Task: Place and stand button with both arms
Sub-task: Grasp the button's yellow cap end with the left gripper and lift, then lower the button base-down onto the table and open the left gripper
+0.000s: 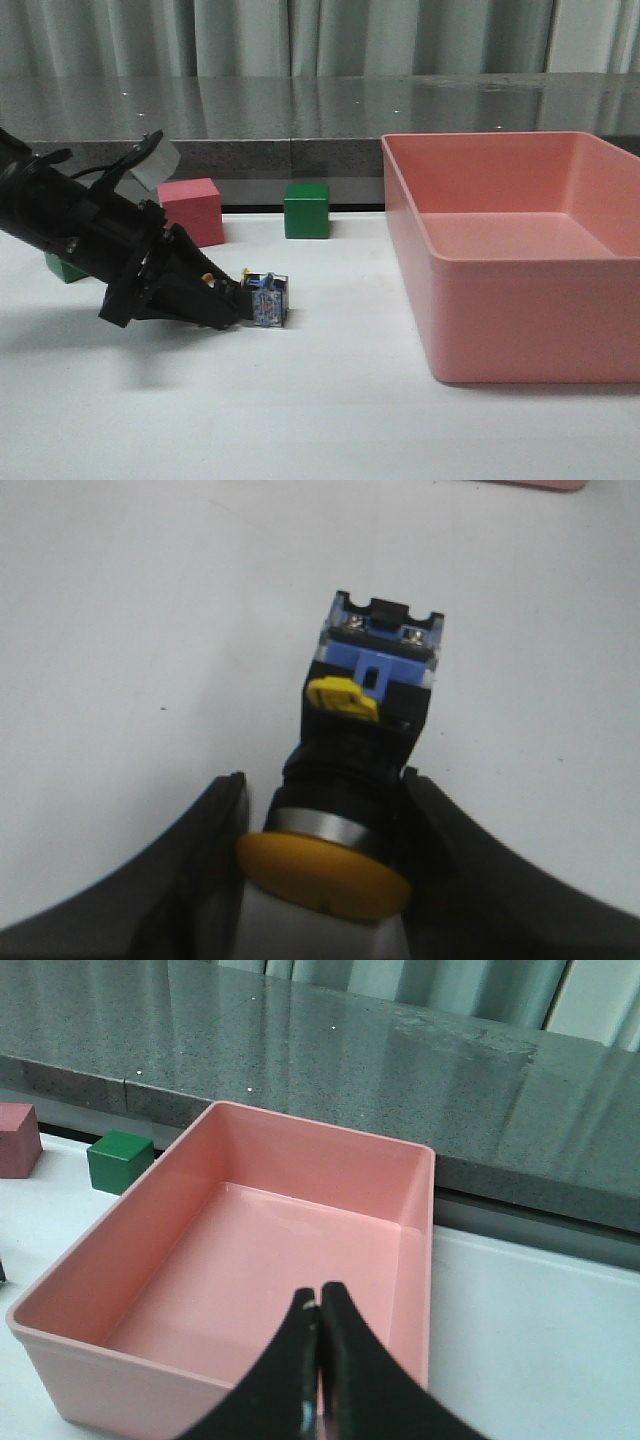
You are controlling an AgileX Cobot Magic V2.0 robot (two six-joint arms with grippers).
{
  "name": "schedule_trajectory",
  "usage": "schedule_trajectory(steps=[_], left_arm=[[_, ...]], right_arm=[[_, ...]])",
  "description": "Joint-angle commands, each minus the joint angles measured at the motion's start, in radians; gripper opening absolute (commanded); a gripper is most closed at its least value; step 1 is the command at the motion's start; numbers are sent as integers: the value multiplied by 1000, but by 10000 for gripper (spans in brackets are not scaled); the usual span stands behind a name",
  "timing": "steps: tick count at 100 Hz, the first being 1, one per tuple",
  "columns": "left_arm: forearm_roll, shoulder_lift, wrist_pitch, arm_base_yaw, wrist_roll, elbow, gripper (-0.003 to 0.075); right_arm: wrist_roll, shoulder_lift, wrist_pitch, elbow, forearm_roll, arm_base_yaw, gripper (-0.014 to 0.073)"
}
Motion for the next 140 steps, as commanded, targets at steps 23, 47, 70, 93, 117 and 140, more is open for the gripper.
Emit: schedule_trajectory(steps=[23,47,70,93,117,140], left_arm=[[51,-86,124,-5,-14,-8,-20],[357,-301,-1,-29,-319,-62,-20],[893,-445,-58,-160,-703,-201,-20],[1489,-448,-61,-381,-1117,-233,-19],[1898,-413,1,-534,-1468,-233,-19],[1977,-328,37,-574,-1502,-233,-19]], right_arm=[[-1,7,-70,-25,6,-5,-76],[-1,7,-70,-25,6,-5,-76],[-1,7,-70,-25,6,-5,-76],[-1,7,-70,-25,6,-5,-76],[-1,7,-70,-25,6,-5,-76],[-1,7,-71,-25,6,-5,-76]])
